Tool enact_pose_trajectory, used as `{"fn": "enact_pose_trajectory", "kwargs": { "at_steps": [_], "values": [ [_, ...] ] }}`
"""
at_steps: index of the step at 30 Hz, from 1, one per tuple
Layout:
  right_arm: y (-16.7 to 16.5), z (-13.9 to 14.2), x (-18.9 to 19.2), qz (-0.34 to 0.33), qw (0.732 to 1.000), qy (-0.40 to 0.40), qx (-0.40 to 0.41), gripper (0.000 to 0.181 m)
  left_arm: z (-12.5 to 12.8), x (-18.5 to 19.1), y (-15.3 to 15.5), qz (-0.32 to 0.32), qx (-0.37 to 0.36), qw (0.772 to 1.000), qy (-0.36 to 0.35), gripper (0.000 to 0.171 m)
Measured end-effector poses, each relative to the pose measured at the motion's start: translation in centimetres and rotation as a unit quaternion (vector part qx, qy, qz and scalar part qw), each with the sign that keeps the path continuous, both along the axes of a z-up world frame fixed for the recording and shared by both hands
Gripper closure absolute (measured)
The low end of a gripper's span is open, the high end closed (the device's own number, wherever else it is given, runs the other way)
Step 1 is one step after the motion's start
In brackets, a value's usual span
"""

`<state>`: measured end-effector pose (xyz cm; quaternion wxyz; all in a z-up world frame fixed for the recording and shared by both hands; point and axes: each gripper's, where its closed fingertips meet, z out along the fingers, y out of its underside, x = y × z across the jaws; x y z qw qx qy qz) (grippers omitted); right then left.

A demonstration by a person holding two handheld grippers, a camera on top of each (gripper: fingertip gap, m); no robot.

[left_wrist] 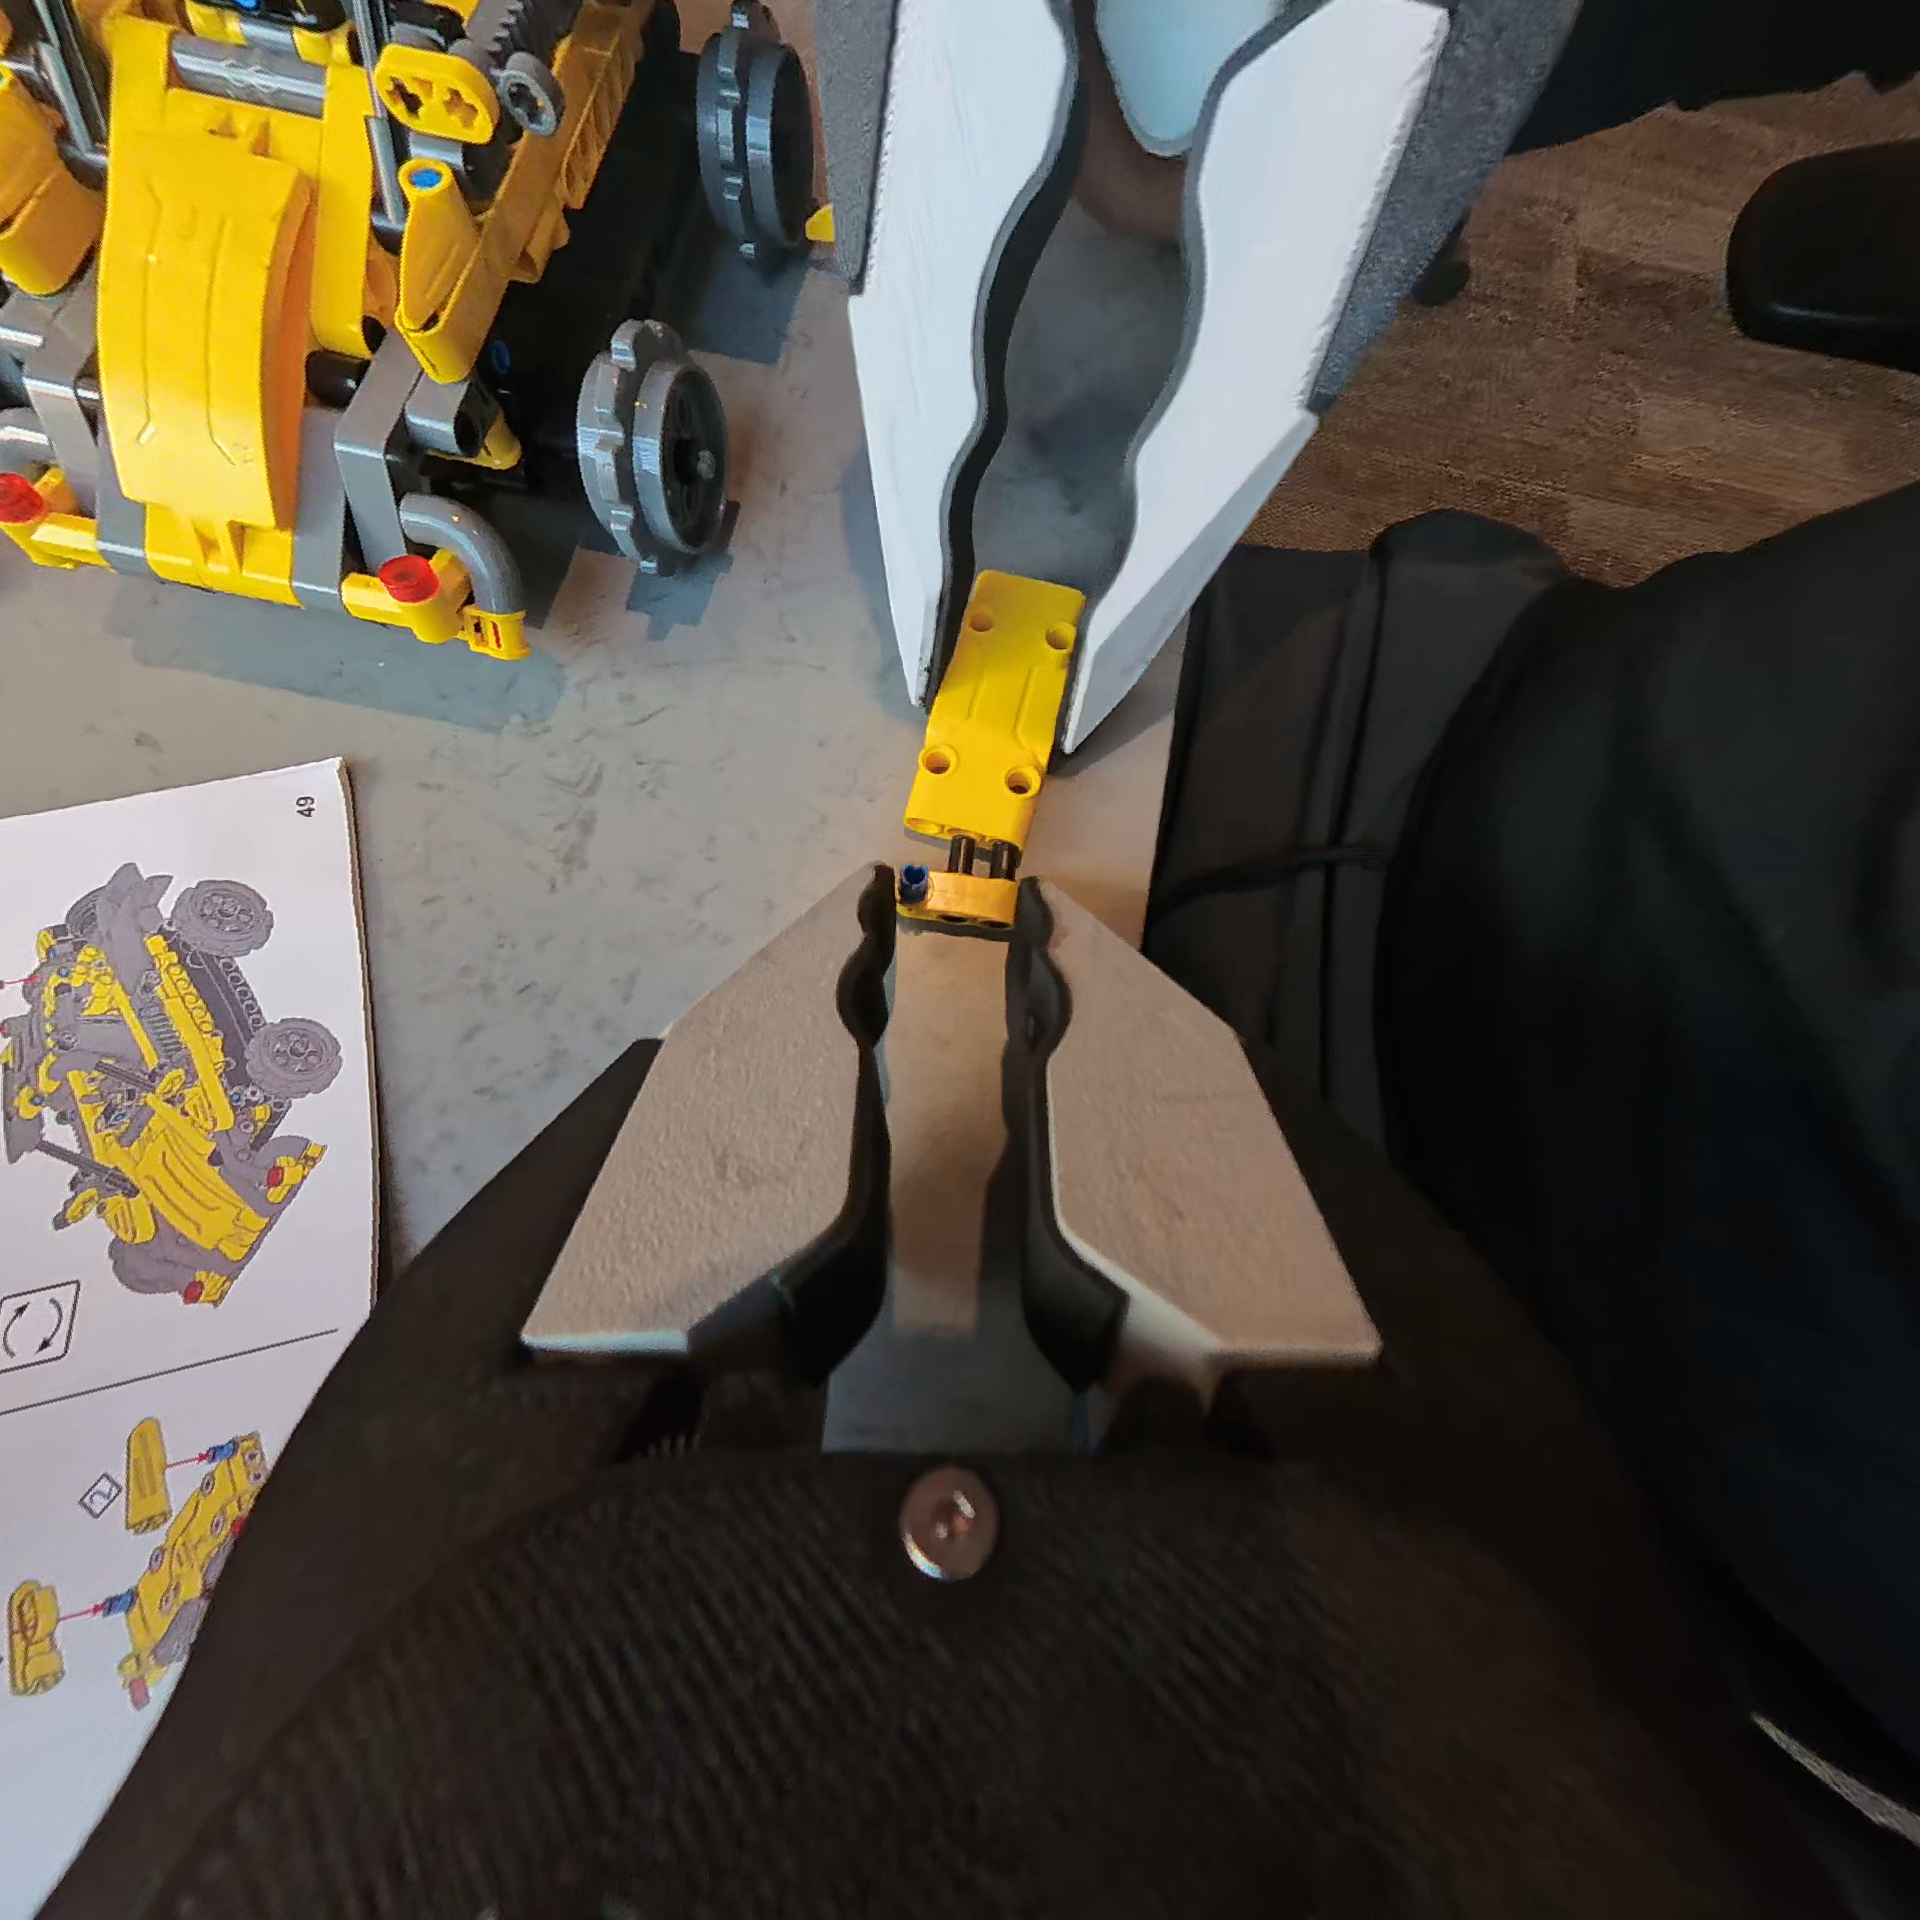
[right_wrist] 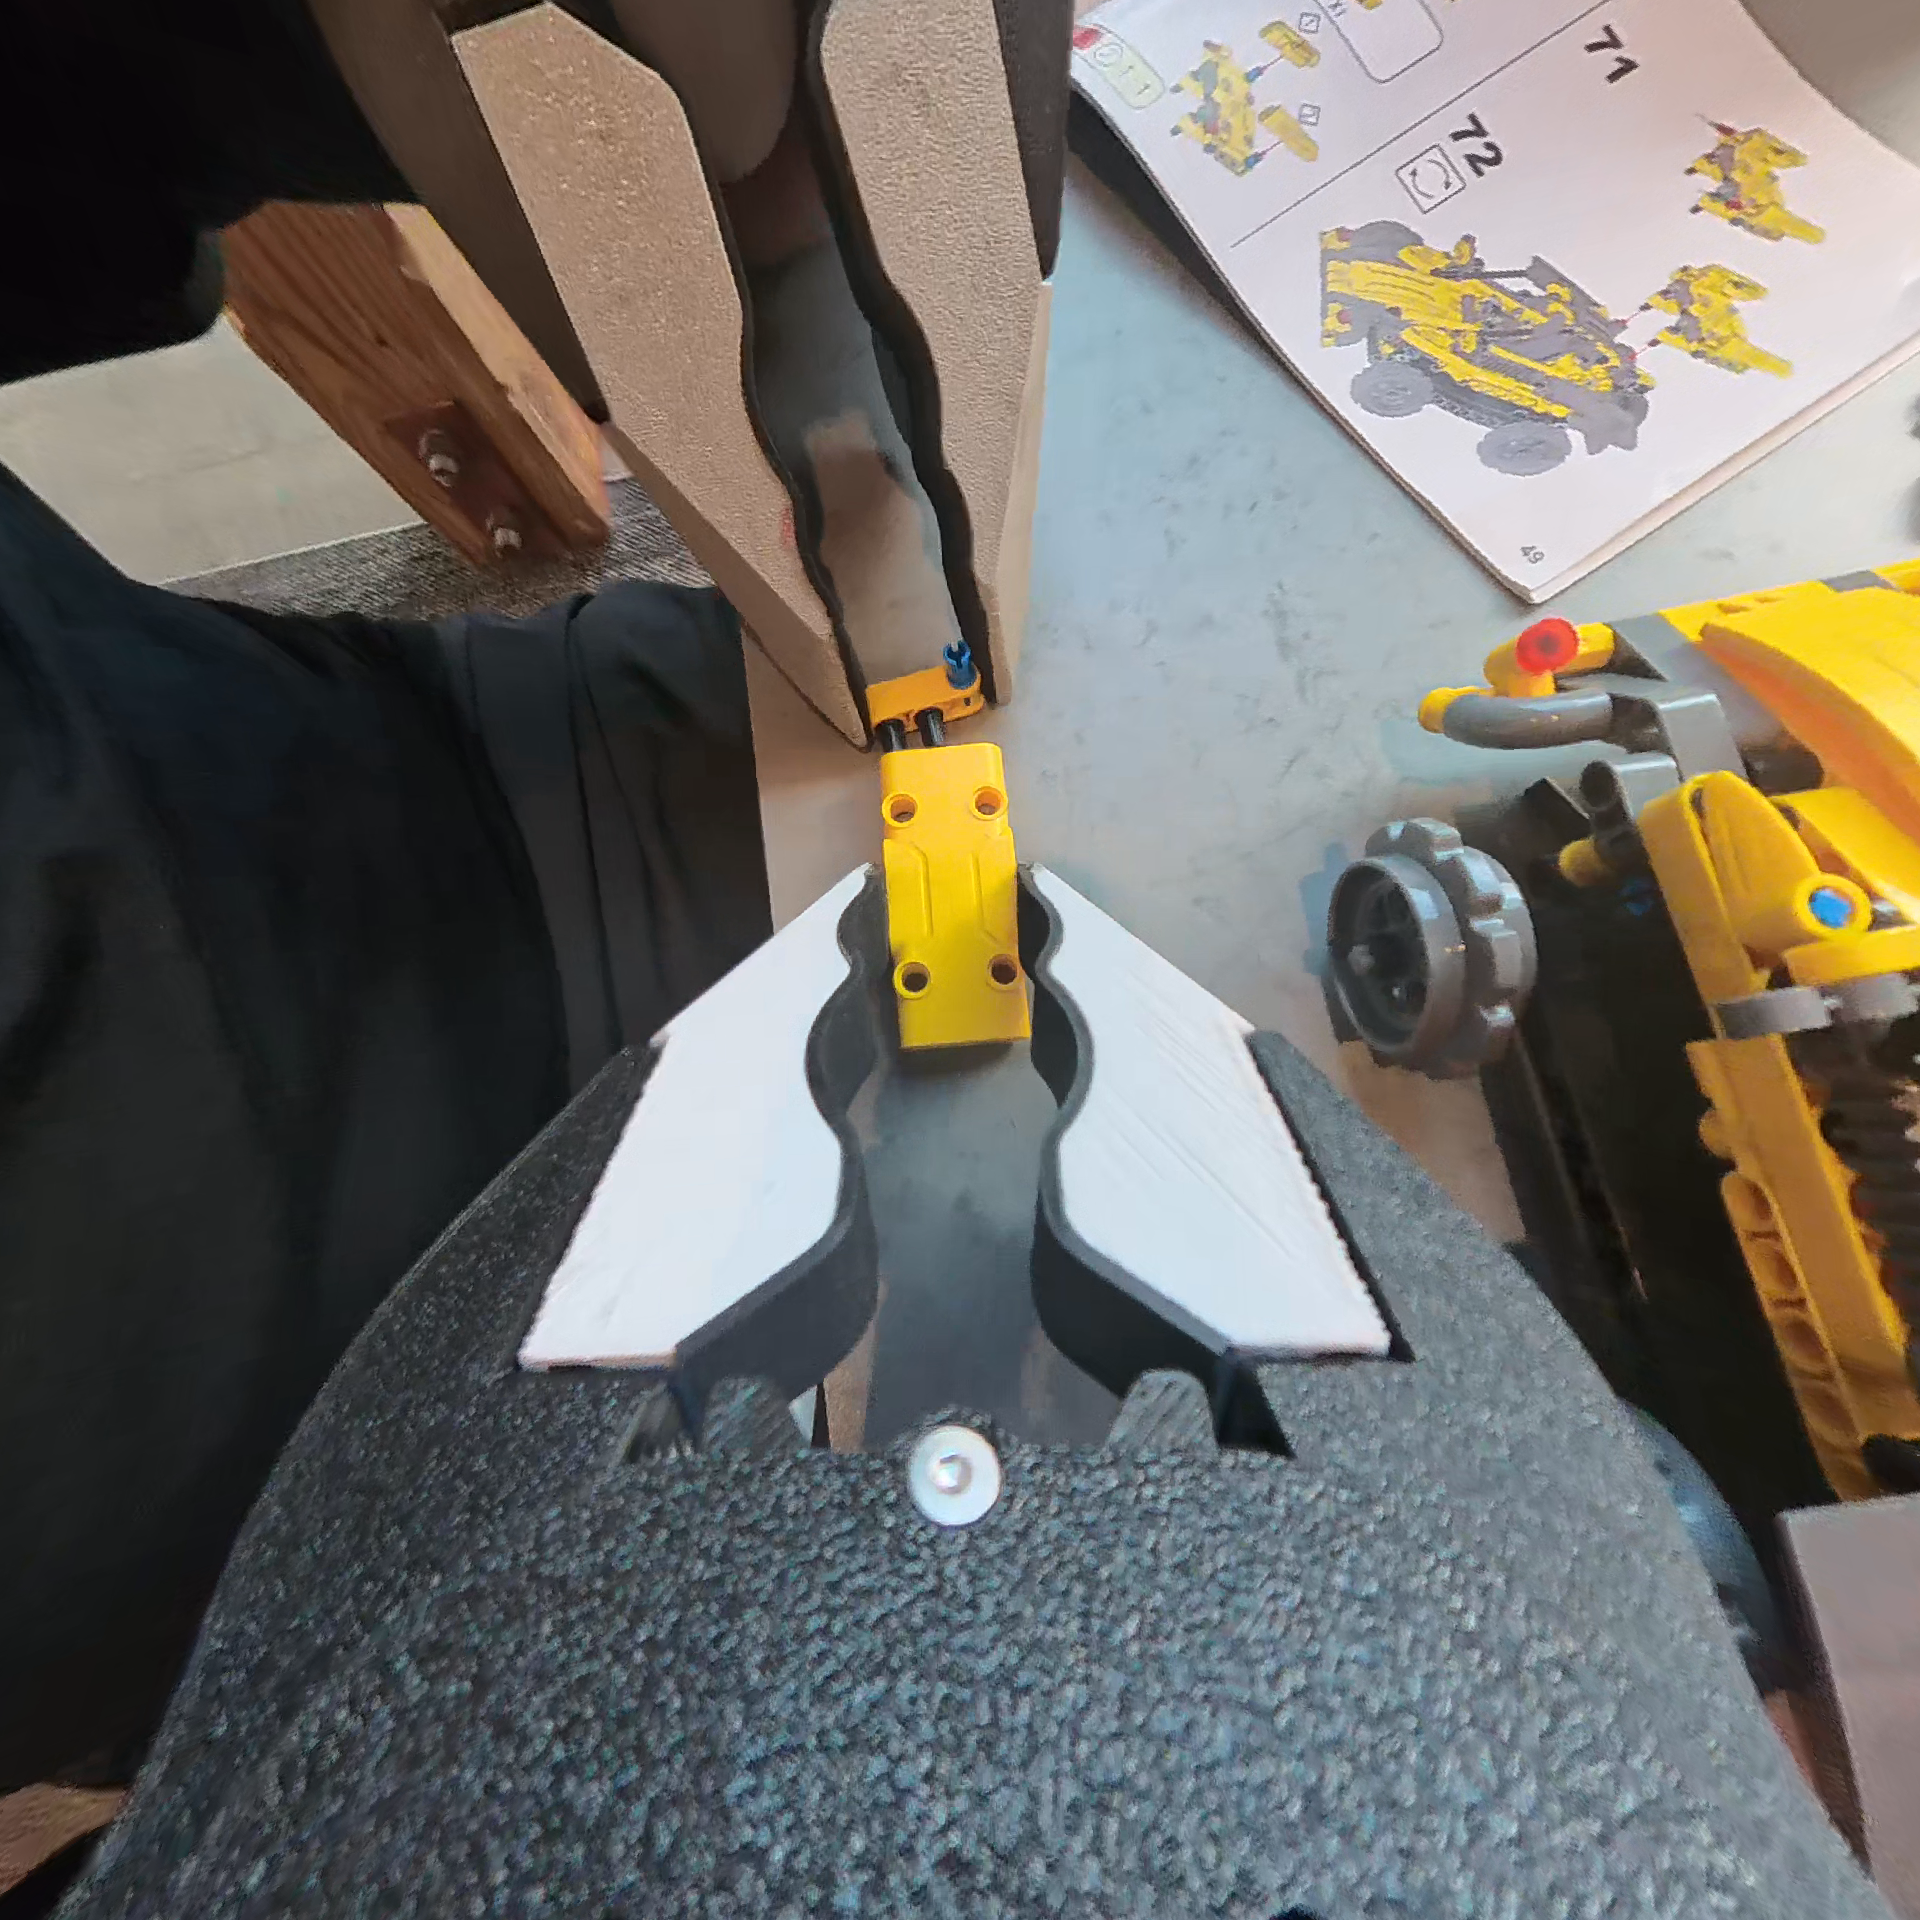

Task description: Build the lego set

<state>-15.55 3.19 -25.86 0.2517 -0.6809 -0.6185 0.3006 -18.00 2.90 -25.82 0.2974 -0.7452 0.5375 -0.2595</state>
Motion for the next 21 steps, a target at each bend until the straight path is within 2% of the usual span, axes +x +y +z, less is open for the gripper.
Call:
{"fn": "enact_pose_trajectory", "kwargs": {
  "at_steps": [14, 21],
  "values": [
    [-0.16, -0.09, -0.17, -0.009, 0.999, -0.007, 0.033, 0.157, -0.09, 0.11, -0.04, -0.02, -0.013, 1.0, 0.0, 0.152],
    [-0.23, -0.08, -0.19, 0.016, 0.999, -0.013, 0.049, 0.157, -0.02, 0.21, -0.04, -0.044, 0.026, 0.999, 0.01, 0.152]
  ]
}}
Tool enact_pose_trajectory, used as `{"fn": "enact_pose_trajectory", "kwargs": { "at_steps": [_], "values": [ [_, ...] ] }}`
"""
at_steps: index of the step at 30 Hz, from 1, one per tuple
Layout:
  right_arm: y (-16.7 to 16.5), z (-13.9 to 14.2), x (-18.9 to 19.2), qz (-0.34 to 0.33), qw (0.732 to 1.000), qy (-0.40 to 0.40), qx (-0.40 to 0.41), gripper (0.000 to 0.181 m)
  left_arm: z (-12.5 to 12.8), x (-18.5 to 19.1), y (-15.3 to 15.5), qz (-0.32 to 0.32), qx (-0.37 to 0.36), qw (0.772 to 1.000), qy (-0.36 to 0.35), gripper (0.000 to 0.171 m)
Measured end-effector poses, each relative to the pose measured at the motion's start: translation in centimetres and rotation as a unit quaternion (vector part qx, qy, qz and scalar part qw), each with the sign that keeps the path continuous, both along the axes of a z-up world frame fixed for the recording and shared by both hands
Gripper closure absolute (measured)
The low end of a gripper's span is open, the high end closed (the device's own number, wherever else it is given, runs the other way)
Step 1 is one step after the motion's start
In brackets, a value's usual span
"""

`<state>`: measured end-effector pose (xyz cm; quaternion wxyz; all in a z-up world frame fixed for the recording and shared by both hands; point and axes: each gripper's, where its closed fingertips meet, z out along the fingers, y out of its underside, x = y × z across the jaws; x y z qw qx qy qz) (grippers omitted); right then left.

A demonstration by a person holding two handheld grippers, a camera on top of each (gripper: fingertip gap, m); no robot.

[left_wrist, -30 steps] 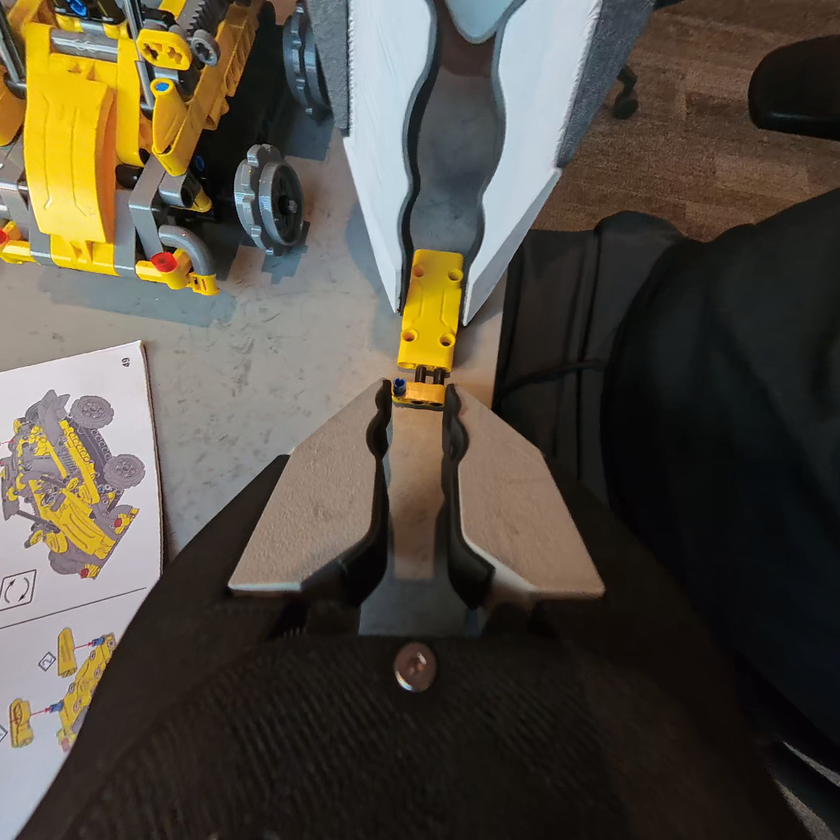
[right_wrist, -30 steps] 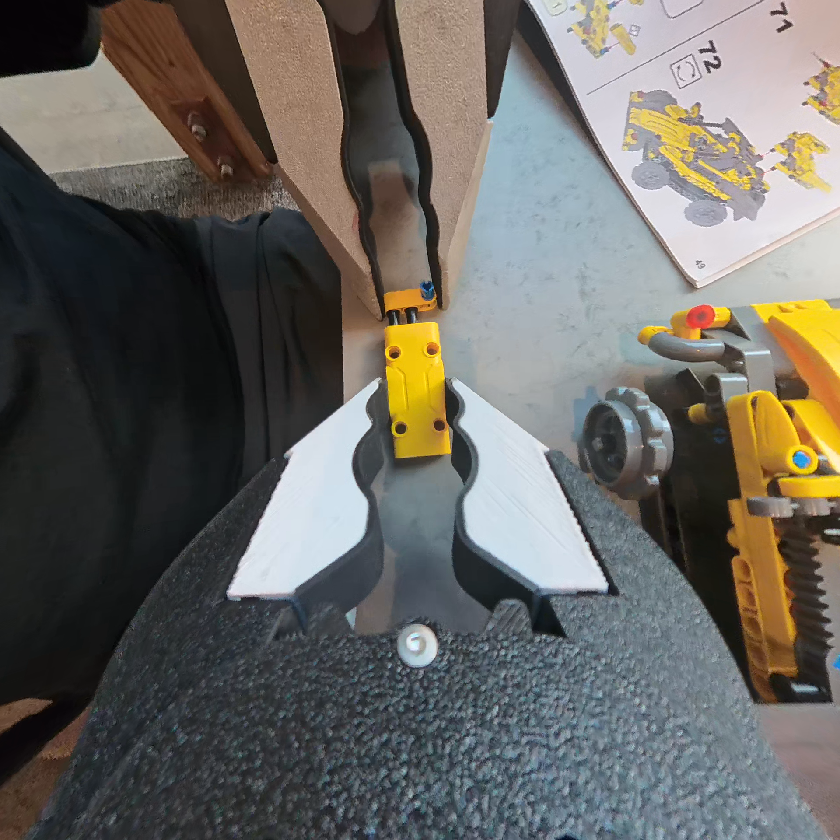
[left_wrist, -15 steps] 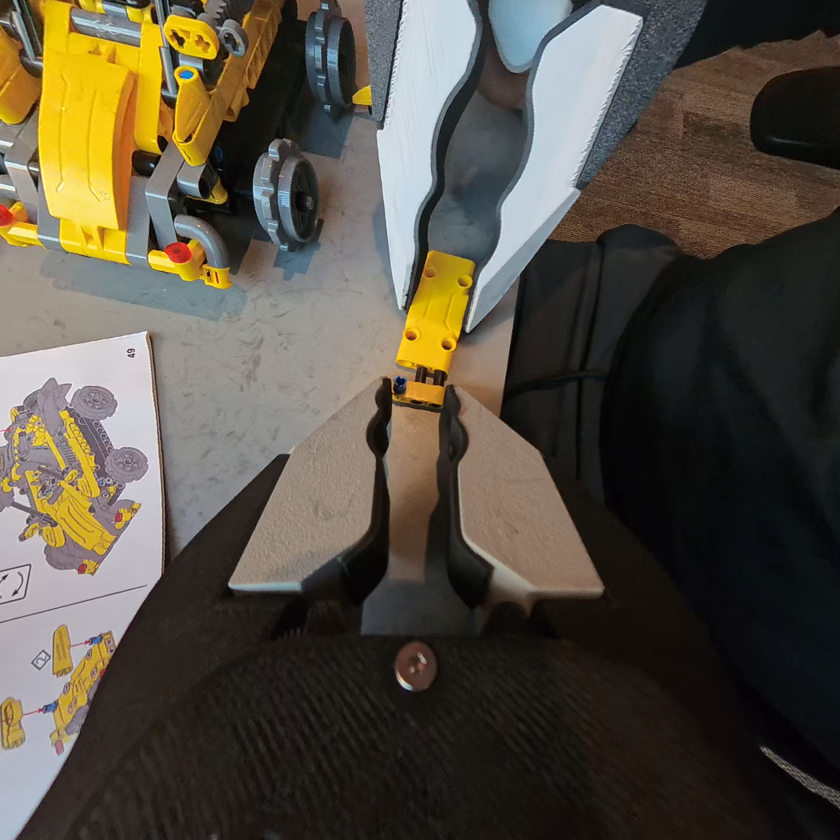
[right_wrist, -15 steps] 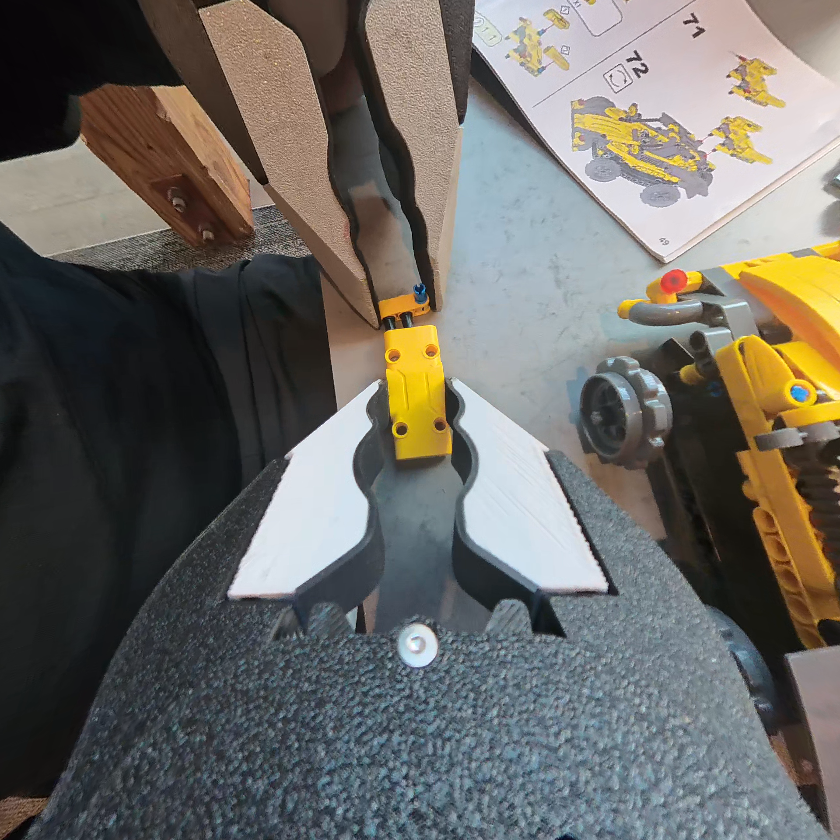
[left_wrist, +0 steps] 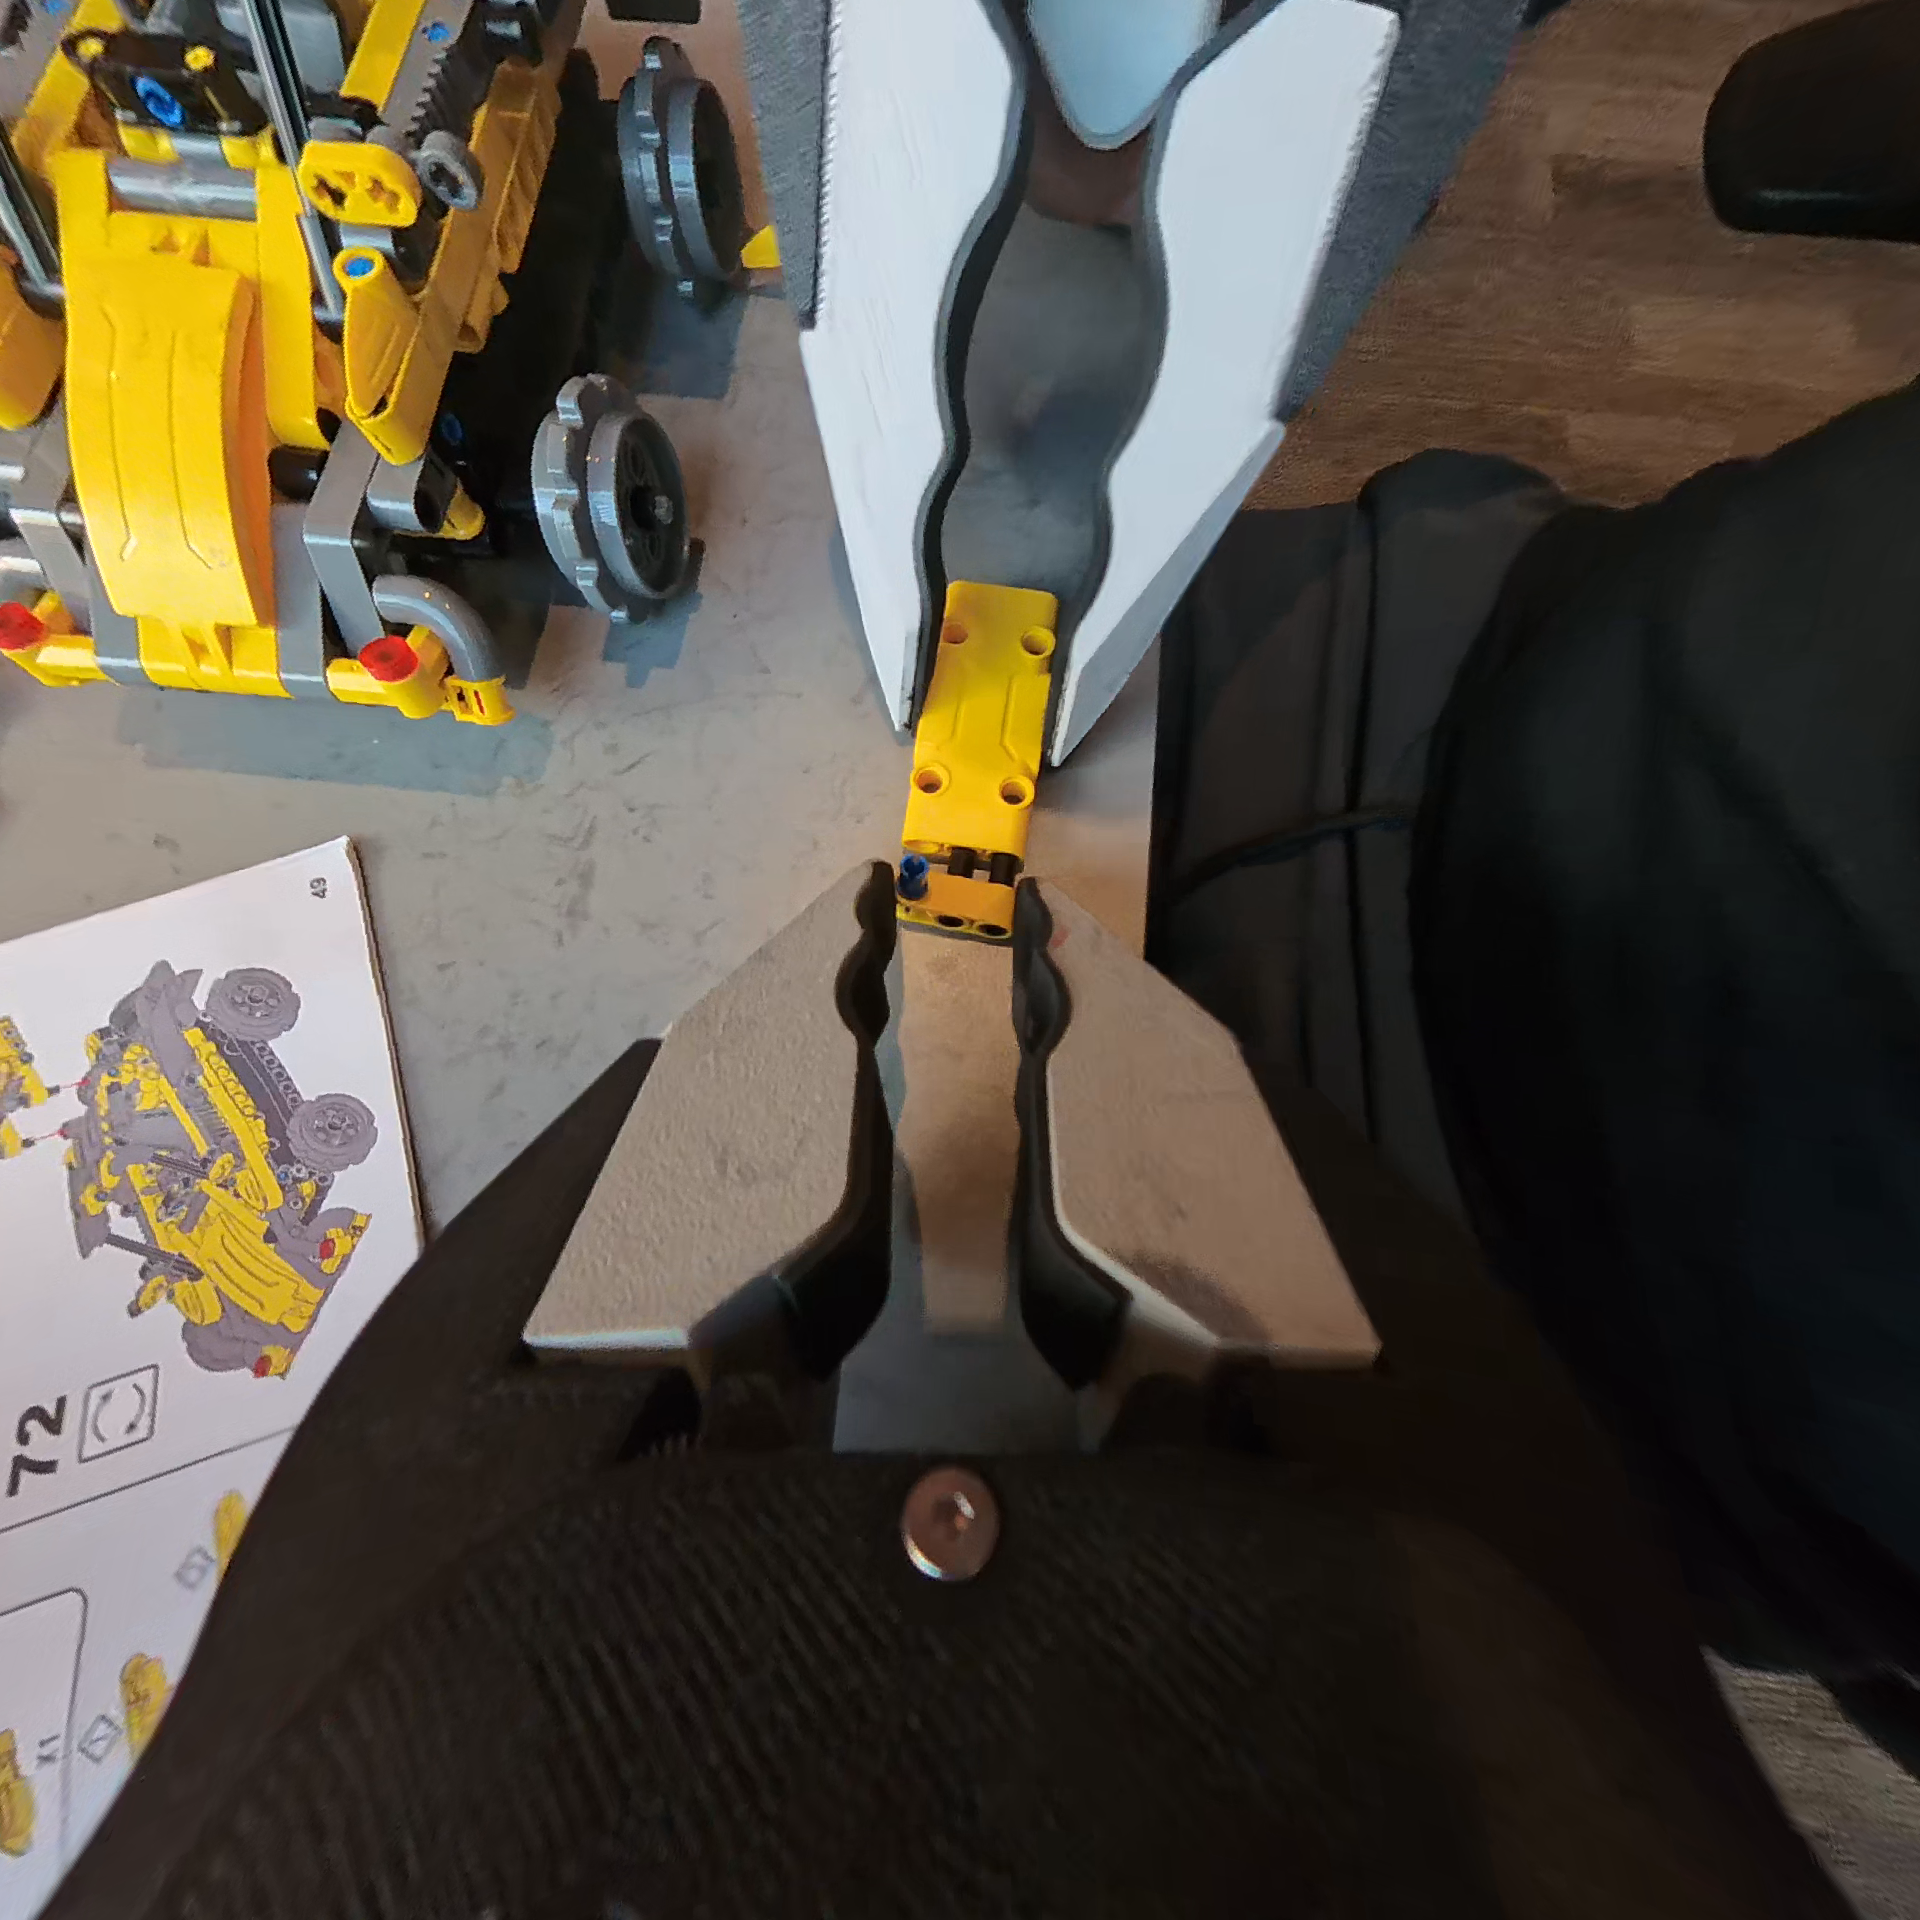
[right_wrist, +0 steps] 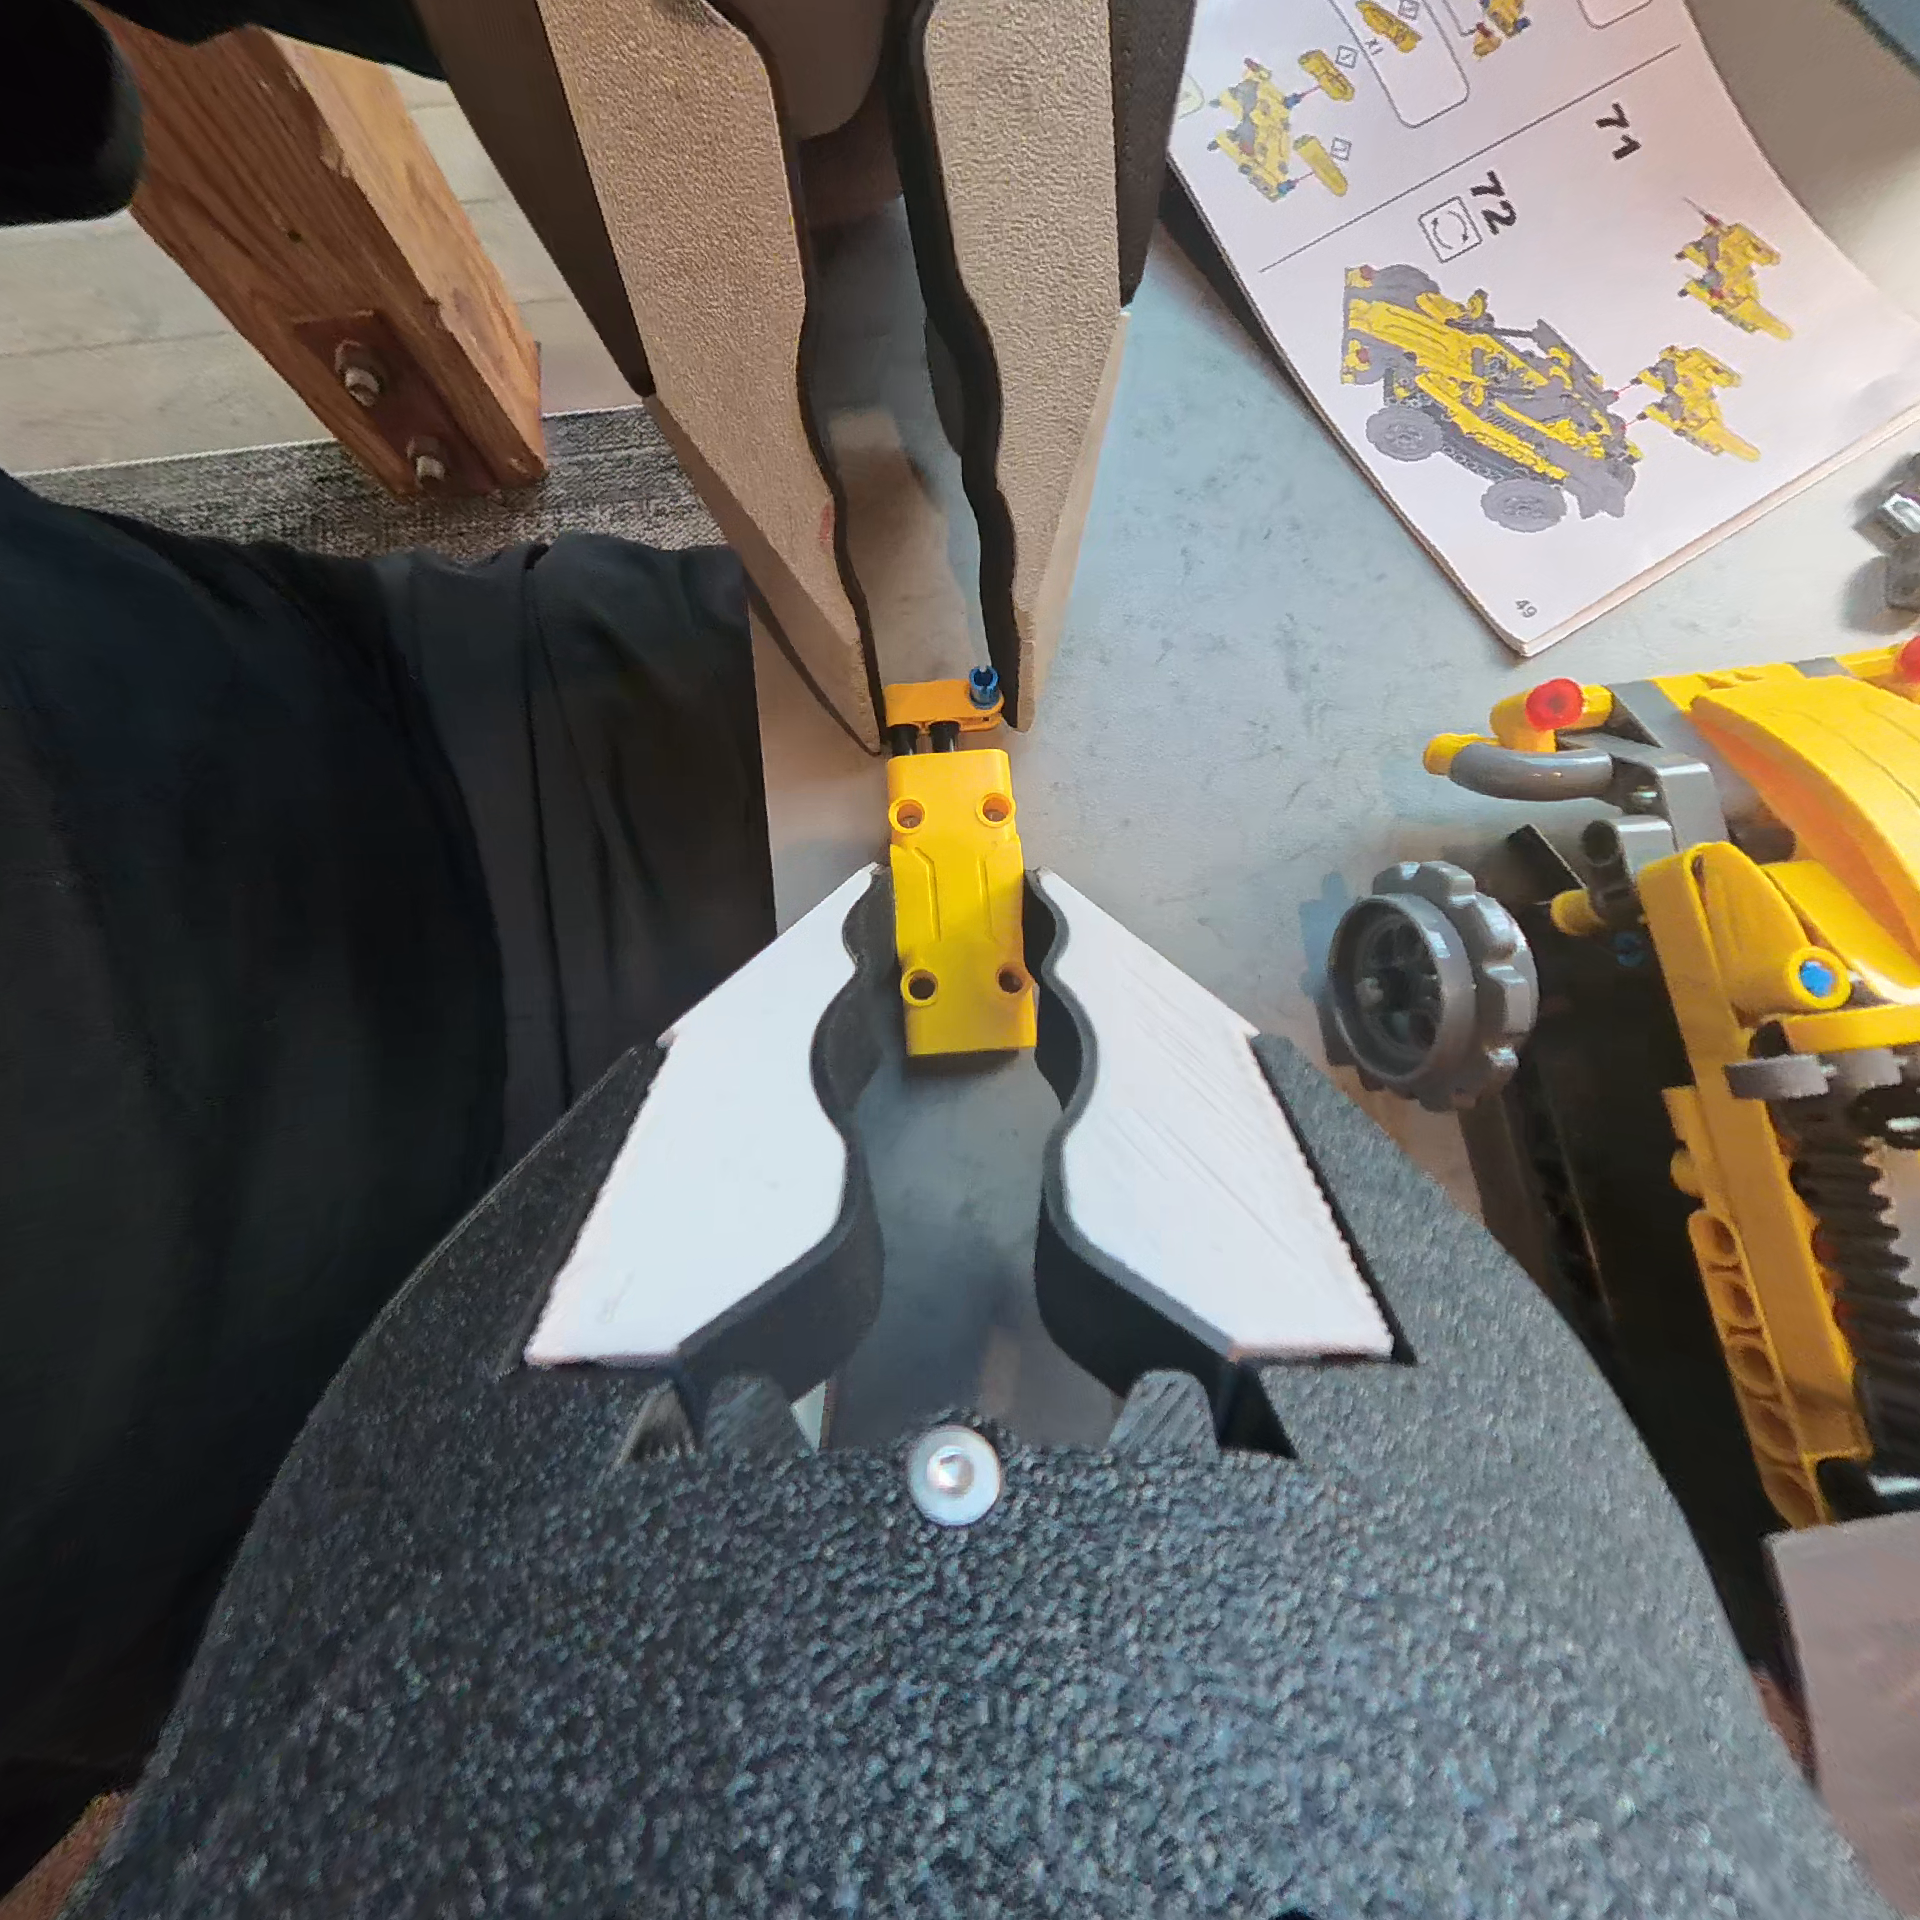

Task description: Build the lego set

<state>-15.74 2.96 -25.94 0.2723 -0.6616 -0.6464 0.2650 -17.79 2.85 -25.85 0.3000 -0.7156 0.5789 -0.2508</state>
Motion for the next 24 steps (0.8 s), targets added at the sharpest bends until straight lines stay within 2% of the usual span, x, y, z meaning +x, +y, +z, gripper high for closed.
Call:
{"fn": "enact_pose_trajectory", "kwargs": {
  "at_steps": [6, 12, 16, 20, 24],
  "values": [
    [0.07, -0.01, 0.04, 0.048, 0.998, -0.022, -0.03, 0.158, 0.07, 0.14, -0.16, -0.038, 0.028, 0.999, 0.0, 0.152],
    [-0.04, 0.01, 0.02, 0.039, 0.998, 0.004, -0.048, 0.157, 0.09, 0.2, -0.26, -0.042, 0.045, 0.998, 0.001, 0.151],
    [-0.09, 0.01, -0.02, 0.03, 0.999, -0.014, -0.005, 0.157, 0.06, 0.25, 0.0, 0.007, 0.014, 1.0, 0.0, 0.152],
    [0.05, 0.02, 0.1, 0.011, 1.0, -0.004, 0.002, 0.157, 0.01, 0.51, 0.27, 0.068, -0.011, 0.998, -0.006, 0.153],
    [0.24, 0.05, 0.06, -0.007, 0.999, 0.009, -0.033, 0.156, -0.05, 0.71, 0.27, 0.07, -0.015, 0.997, -0.006, 0.15]
  ]
}}
